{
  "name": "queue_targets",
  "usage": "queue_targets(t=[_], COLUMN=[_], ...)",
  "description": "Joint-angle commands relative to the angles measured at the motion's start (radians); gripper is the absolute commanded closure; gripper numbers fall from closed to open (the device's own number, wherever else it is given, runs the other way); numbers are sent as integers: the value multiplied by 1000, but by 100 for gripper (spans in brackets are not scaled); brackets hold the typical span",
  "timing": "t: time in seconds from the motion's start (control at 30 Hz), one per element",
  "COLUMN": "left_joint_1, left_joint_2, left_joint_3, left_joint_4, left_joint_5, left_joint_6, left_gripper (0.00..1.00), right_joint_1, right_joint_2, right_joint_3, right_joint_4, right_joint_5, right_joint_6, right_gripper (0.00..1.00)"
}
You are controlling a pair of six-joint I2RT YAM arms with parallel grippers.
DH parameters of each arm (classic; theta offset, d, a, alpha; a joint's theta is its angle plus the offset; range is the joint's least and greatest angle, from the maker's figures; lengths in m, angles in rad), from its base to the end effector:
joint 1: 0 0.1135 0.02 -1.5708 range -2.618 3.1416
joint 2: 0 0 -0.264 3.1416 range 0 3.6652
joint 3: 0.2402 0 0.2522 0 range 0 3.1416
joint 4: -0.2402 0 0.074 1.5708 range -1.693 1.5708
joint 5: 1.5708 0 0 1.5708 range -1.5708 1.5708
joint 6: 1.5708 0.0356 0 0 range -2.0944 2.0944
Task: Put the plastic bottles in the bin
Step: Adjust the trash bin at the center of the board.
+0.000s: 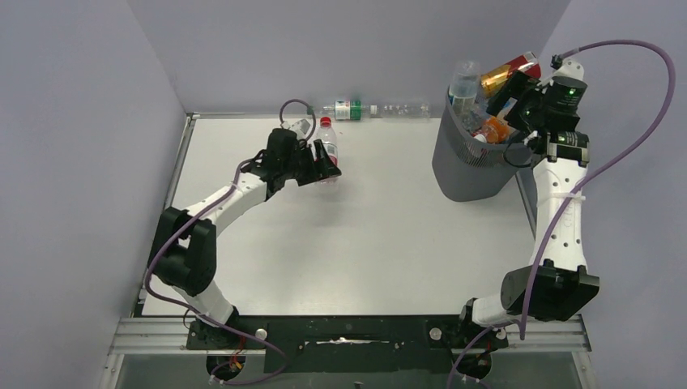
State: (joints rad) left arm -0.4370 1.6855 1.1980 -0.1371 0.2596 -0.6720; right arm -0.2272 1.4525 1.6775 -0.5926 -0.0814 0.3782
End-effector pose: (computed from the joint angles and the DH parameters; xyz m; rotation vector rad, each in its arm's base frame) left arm 0.3429 -0.1702 0.2506 -0.1178 2.3182 -0.8812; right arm 0.3089 -0.0685 0.4494 0.5267 1.8685 0.1793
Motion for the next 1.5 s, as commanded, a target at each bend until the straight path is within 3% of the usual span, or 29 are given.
queue_targets(t=[0.0,0.23,0.4,0.57,0.93,1.47], left_joint_1=[2,1,-7,-28,-89,-111], left_joint_2=[-98,-136,-137,-118,-30,21], left_joint_3=[32,-41,-96,-117,-98,-71], left_joint_4=[172,518,715,872,1006,1087], left_joint_5=[215,543,649,696,675,663], left_joint_6=[-6,-155,-269,-364,-443,-502], left_gripper=[38,37,37,37,37,37], right_joint_1=[76,173,177,213,342,431], right_joint_2=[-47,-24,-32,-31,10,71], right_joint_3=[13,-91,-199,-269,-273,-246], right_joint_4=[28,131,356,561,651,480], right_joint_5=[-97,-441,-642,-744,-764,-733], right_joint_6=[10,126,298,438,492,376], right_gripper=[6,5,4,1,1,3])
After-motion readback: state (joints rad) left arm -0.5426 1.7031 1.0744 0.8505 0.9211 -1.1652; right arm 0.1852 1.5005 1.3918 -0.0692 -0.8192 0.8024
